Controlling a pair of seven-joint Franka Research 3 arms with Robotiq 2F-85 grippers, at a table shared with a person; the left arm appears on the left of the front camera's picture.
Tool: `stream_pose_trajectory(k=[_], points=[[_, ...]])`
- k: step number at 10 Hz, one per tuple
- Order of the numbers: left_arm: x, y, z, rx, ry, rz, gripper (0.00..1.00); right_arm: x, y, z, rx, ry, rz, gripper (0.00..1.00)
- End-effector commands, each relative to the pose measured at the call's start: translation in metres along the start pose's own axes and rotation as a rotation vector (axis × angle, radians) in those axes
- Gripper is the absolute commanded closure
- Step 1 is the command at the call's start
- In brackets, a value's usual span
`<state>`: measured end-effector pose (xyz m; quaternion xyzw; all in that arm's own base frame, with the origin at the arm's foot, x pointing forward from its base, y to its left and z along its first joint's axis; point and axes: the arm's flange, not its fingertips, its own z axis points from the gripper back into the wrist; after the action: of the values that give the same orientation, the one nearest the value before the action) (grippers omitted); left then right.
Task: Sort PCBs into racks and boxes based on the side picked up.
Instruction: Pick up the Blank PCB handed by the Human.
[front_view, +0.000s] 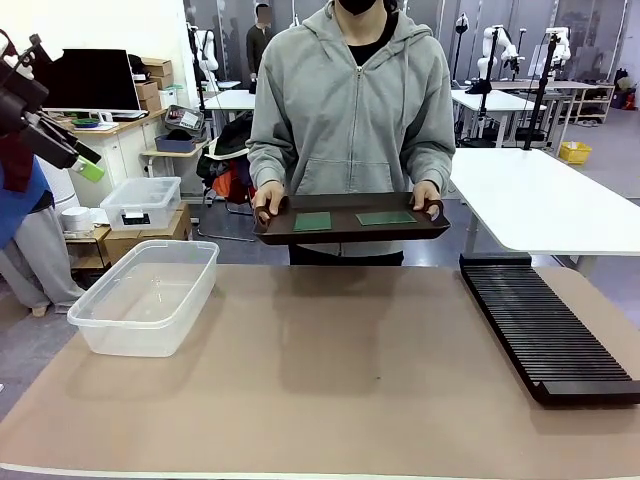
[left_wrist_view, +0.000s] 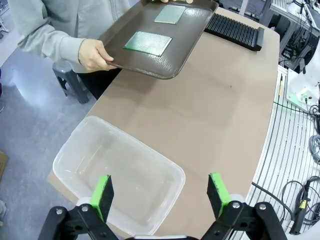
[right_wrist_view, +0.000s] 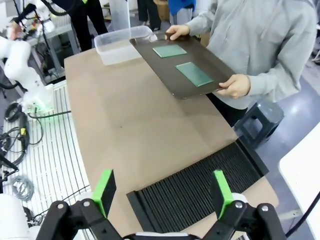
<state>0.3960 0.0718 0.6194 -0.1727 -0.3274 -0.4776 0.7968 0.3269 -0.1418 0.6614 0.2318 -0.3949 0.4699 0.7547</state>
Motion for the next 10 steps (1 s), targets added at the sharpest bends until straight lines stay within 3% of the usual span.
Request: stream_pose_trajectory(k=[1,10], points=[[-0.012,0.007,-0.006,-0.009,-0.031,-0.019,0.0,-0.012,0.001,-0.006,-0.005,-0.044,-0.007,0.0],[-0.006,0.002,-0.002,-0.002,0.024,-0.01,0.0,-0.01,-0.001,0.003,0.02,-0.014,-0.001,0.0]])
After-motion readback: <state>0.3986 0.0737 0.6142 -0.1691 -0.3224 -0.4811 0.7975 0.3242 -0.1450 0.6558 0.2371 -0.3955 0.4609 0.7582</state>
